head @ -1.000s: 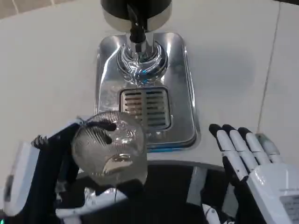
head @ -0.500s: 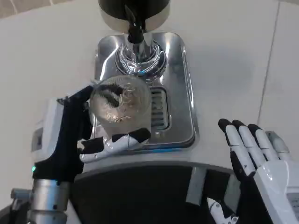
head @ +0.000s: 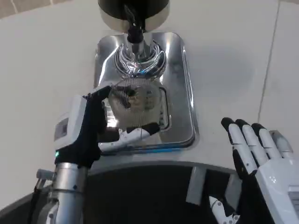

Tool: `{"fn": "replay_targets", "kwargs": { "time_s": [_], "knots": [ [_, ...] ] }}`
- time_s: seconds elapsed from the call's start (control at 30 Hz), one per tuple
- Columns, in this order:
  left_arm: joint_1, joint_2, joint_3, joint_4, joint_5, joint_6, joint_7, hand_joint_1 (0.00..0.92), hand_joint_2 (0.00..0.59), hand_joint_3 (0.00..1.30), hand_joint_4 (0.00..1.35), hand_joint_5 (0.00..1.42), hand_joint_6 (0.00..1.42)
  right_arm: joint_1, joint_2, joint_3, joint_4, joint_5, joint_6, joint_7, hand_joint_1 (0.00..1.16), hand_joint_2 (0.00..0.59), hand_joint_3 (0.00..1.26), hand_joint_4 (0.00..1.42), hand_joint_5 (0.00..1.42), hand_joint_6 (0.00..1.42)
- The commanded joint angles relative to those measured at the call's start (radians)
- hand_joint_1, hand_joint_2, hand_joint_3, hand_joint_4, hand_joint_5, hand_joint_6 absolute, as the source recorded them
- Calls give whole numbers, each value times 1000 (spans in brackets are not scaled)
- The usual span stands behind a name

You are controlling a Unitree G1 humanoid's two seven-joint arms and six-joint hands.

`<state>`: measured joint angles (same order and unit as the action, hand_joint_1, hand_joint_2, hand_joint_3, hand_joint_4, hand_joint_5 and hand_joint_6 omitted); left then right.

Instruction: Grasp the cup under the faucet to collect the drink, then remove the cup.

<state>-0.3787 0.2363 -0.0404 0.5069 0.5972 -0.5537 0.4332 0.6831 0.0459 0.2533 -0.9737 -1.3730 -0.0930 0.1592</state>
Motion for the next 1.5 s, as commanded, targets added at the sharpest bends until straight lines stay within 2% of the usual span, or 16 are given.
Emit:
{"fn": "replay_targets", "kwargs": {
  "time_s": [0.03,0.13,0.27,0.43,0.53,0.63,0.7,0.8,0.83,0.9,0.93,1.0,1.03,1.17,1.33,1.5],
  "knots": [
    [-81,18,-28,97,9,-15,68,760,0,1084,1026,1374,1424,28,12,15,-5,-17,5,-3,438,554,0,0,0,0],
    [-134,19,-51,186,17,-14,114,760,0,1084,1017,1374,1424,40,20,22,-4,-29,9,-10,438,554,0,0,0,0],
    [-190,48,-101,251,67,-30,216,760,0,1075,1013,1364,1424,49,33,35,-7,-46,11,-12,438,554,0,0,0,0],
    [-245,36,-100,340,9,-13,211,760,0,1071,1013,1361,1424,42,41,50,-11,-74,9,-7,438,554,0,0,0,0],
    [-259,45,-115,367,21,-17,232,760,0,1071,1013,1361,1424,35,51,58,-7,-82,17,-3,438,554,0,0,0,0],
    [-276,35,-124,389,14,-3,227,760,0,1069,1013,1360,1424,27,54,63,3,-83,23,-3,438,554,0,0,0,0],
    [-286,31,-127,404,3,1,225,743,0,1053,1002,1360,1424,25,57,68,7,-87,28,-6,438,554,0,0,0,0],
    [-285,37,-132,416,-6,-11,242,621,0,1008,1030,1278,1424,30,61,74,9,-86,36,-11,438,553,0,0,0,0],
    [-284,38,-131,418,-11,-15,243,560,0,930,985,1233,1404,32,63,74,11,-78,40,-13,437,553,0,0,0,0],
    [-280,43,-136,415,-10,-24,247,410,44,726,725,1076,1255,31,65,75,16,-69,48,-17,403,556,0,0,0,0],
    [-278,44,-139,413,-8,-25,249,351,49,608,587,975,1134,27,64,75,19,-66,51,-16,396,556,0,0,0,0],
    [-277,49,-143,407,-8,-32,247,283,48,444,404,815,959,19,62,76,24,-65,54,-14,391,554,0,0,0,0],
    [-276,54,-144,402,-8,-36,245,261,46,399,359,773,918,15,61,77,27,-65,54,-12,377,541,0,0,0,0],
    [-269,67,-141,387,-15,-50,240,202,35,315,228,649,759,12,61,83,30,-64,55,-10,367,538,0,0,0,0],
    [-247,83,-134,360,-26,-62,234,157,16,257,144,577,643,11,60,94,36,-63,51,-11,360,539,0,0,0,0],
    [-215,100,-130,314,-41,-70,212,111,0,192,52,445,439,6,56,100,43,-57,47,-10,354,539,0,0,0,0]
  ]
}}
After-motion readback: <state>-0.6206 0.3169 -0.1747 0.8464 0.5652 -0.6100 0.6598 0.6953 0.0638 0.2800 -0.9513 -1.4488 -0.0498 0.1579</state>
